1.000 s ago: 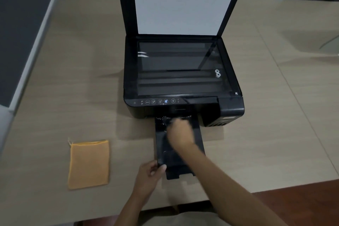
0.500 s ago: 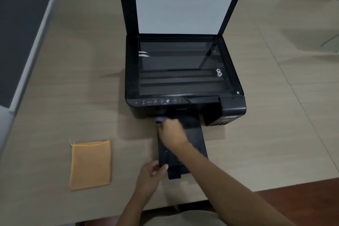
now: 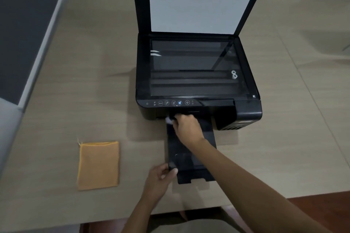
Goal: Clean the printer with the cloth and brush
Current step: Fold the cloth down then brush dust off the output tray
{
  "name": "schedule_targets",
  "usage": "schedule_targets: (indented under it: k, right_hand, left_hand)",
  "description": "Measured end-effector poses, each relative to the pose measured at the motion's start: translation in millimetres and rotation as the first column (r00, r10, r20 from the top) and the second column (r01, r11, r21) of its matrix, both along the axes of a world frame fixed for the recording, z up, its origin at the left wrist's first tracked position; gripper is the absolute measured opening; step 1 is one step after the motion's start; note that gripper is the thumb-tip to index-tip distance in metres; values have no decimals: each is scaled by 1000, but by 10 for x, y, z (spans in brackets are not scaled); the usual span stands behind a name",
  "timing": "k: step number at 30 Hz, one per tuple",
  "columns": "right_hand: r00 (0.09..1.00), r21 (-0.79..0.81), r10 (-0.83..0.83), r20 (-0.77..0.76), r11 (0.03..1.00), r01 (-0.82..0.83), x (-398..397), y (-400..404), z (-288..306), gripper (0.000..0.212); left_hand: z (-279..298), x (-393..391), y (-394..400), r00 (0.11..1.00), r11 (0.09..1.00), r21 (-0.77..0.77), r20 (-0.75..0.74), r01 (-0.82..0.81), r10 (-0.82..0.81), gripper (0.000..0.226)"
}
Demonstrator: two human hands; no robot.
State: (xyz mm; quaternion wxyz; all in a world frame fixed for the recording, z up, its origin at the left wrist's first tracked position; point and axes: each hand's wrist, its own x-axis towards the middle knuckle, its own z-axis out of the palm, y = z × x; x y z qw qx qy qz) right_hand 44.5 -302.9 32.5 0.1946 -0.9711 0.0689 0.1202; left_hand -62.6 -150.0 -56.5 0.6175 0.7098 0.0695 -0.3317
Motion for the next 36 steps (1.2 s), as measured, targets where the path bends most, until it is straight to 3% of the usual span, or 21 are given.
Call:
schedule_targets:
  k: [2,6,11,13,15,16,19,21,25,26,28,30,31,32,34,36]
  right_hand:
    - [1000,-46,-6,20,999,7,-31,-30,-38,27]
    - [907,110,343,-246,939,-325,-456,7,-21,21]
    - [999,-103,40,19,994,-38,-49,-90,-79,25]
    - [978,-3,184,-102,983,-185,-168,-53,-41,23]
    - [871,91,392,-297,919,-383,-453,8,31,21]
    - [857,124,398,-327,917,-379,-522,4,49,23]
    - [981,-39,155,-114,986,-160,-189,-98,-47,27]
    - [999,-152,50,-16,987,-52,-35,-118,-120,25]
    - [890,-95,457,1,886,-454,-354,66,-189,28]
    - [905,-111,423,40,902,-417,-386,-15,-203,27]
    - [985,-157,168,49,975,-158,-295,-262,-153,25]
    - [993,-191,-117,19,975,118,-227,-596,-109,25]
    - [982,-211,-186,-3,961,182,-240,-749,-61,25]
    - [982,-209,-184,-37,963,172,-304,-858,18,25]
    - [978,-193,32,-208,978,-73,-535,-958,181,22]
    - [868,-78,228,-442,954,-290,-791,-951,299,21]
  left_hand:
    - [-1,1,-17,1000,1000,-9,-1,5,-5,20]
    - [-44,-14,-15,997,996,43,-26,-74,75,40]
    - [30,-15,-17,1000,1000,-20,-22,4,-4,18]
    - [31,-32,-9,999,1000,21,-32,-8,9,24]
    - [-8,-16,1,999,998,45,-6,-38,39,38]
    - [-30,-4,10,999,998,53,2,-39,39,42]
    - [16,22,-7,999,1000,25,-28,-17,17,23]
    - [46,-12,-17,999,1000,-1,-44,-21,21,12]
    - [69,8,-28,995,997,10,-55,-81,81,14]
    - [69,27,-35,996,998,5,-58,-70,70,17]
    - [78,24,-61,998,998,-36,-57,-43,41,12]
    - [81,-9,-45,998,996,-68,-47,-52,49,15]
    - [81,-16,-29,998,996,-66,-44,-58,55,16]
    - [93,-14,-31,998,997,-61,-40,-56,54,15]
    - [58,-7,-29,998,998,-37,-39,-43,41,13]
    - [26,-5,-24,999,999,-33,-36,-40,39,13]
